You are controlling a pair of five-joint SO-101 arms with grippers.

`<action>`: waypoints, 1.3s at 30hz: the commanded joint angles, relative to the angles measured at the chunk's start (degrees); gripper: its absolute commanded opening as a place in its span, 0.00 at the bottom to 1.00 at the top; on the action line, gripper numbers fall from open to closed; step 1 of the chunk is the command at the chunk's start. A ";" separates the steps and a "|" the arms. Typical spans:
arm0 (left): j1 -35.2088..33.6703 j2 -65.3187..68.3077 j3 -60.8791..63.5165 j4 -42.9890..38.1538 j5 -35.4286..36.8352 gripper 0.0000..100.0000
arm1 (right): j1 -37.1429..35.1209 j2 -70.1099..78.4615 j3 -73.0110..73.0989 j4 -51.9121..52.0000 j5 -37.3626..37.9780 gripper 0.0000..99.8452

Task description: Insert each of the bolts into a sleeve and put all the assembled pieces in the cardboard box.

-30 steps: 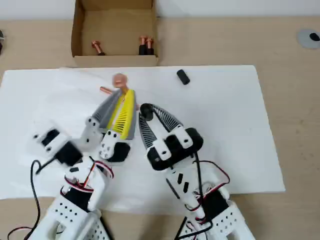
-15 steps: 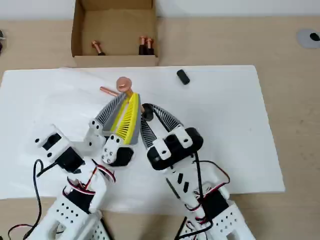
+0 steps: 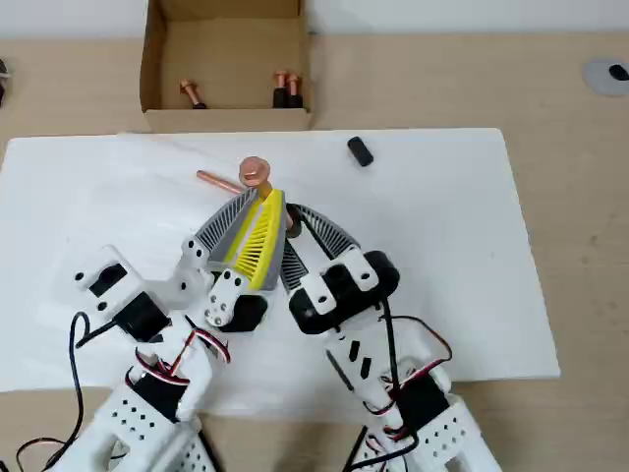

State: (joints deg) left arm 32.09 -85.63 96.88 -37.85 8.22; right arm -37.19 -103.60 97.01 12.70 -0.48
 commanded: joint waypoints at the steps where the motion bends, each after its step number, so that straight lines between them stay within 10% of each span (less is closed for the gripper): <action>1: 0.18 0.22 0.53 -1.14 -0.62 0.01 | 0.22 -7.16 -0.40 -1.49 0.35 0.01; 39: -1.49 4.18 -0.88 -2.46 -0.62 0.01 | 0.22 -7.16 -0.40 -1.49 0.35 0.01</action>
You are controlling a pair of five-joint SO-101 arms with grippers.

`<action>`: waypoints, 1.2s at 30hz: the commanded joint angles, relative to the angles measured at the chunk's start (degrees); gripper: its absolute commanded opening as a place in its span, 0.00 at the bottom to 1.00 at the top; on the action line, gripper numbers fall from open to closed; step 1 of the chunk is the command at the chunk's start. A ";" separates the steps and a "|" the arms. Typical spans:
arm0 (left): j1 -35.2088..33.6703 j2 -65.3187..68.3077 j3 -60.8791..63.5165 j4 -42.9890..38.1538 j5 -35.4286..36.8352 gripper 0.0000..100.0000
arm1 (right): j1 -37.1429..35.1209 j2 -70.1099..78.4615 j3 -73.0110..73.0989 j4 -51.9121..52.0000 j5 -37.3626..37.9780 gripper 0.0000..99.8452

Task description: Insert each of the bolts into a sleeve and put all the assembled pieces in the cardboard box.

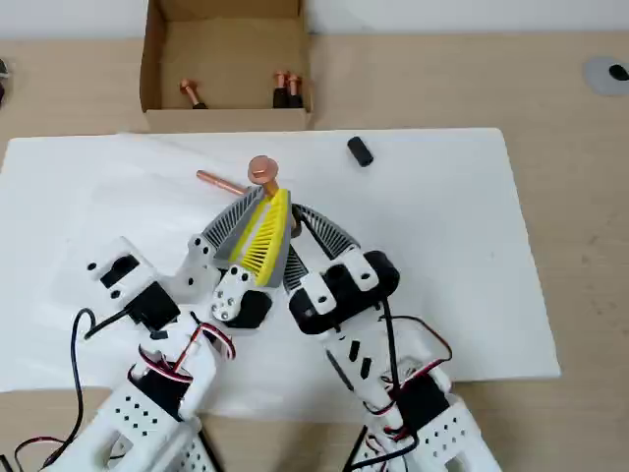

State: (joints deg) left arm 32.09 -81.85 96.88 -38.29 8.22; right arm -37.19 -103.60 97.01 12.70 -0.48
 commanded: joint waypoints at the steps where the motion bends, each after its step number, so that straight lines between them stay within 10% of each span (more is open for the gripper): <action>1: -2.20 0.40 -1.23 -2.73 -0.62 0.01 | 0.22 -7.16 -0.40 -1.49 0.35 0.01; 36: -3.16 10.33 -6.68 -6.77 -0.62 0.01 | 0.22 -7.16 -0.40 -1.58 0.35 0.01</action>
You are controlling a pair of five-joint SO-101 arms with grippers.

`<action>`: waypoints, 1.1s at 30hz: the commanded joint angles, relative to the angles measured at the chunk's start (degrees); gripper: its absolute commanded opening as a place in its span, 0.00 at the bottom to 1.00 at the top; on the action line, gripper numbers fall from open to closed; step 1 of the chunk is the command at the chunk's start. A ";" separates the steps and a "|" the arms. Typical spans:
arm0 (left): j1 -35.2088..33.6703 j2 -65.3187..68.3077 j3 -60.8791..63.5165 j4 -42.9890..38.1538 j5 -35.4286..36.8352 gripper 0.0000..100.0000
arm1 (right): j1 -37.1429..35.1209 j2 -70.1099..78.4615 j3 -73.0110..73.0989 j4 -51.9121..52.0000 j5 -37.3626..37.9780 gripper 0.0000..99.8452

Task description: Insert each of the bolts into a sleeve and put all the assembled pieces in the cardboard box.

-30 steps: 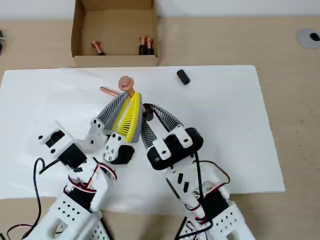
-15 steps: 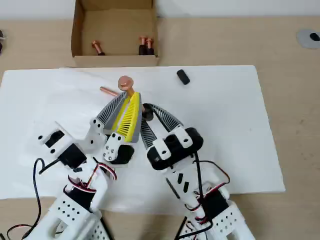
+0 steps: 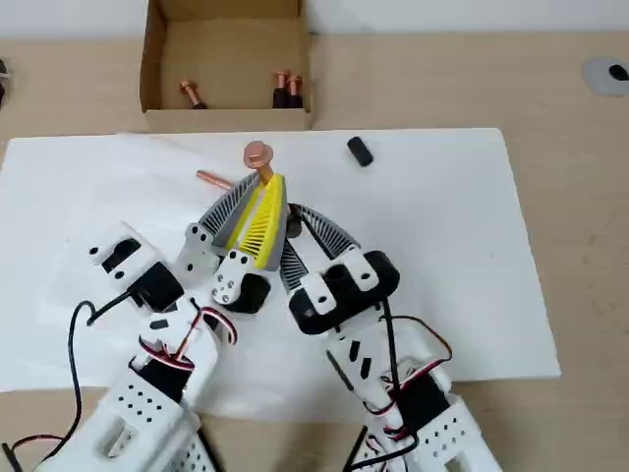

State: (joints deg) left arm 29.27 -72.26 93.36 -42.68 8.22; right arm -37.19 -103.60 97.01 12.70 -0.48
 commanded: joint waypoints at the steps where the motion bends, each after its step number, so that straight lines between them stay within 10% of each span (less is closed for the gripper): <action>1: -0.35 0.75 -2.73 -2.46 -0.62 0.01 | 0.22 -7.16 -0.40 -1.58 0.35 0.01; 33: 1.49 0.84 1.93 0.26 -0.18 0.01 | 0.31 -7.08 -0.40 -1.58 0.35 0.01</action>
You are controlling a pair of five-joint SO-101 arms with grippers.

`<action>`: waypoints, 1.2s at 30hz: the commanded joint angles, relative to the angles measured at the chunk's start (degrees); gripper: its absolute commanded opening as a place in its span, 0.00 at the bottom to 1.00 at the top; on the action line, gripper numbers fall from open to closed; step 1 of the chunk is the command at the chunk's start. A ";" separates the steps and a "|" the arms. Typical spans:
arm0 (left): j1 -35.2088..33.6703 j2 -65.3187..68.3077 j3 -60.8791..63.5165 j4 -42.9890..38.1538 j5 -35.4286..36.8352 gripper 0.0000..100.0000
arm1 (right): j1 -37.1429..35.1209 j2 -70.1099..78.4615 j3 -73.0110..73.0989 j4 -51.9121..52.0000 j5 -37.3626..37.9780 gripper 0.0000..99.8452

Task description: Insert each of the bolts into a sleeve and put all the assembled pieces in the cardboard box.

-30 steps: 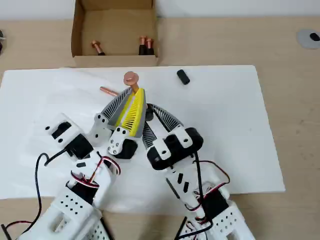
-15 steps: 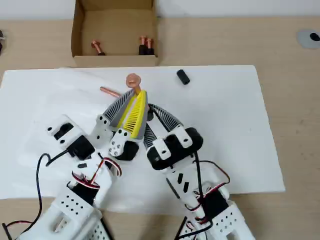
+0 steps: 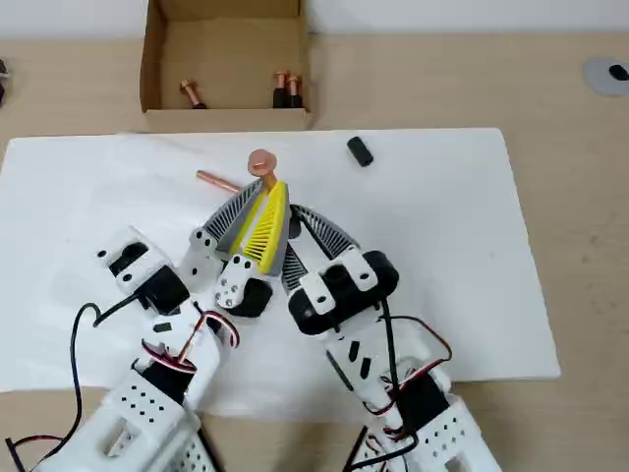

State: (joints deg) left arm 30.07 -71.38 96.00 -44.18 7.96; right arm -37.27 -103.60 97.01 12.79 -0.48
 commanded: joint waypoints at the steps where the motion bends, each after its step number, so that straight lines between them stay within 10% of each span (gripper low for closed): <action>1: 0.79 -0.04 -1.14 3.69 0.18 0.01 | 0.48 -7.08 -0.40 -1.67 0.35 0.01; 18: 0.97 -0.13 -14.15 27.25 3.43 0.01 | 0.57 -6.99 -0.40 -1.58 0.35 0.01; 36: 1.05 -0.31 -48.53 75.96 3.43 0.01 | 0.66 -6.90 -1.36 -1.23 0.35 0.01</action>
State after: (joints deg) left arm 29.89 -71.30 56.79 25.19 11.03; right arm -37.10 -103.69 96.92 12.44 -0.75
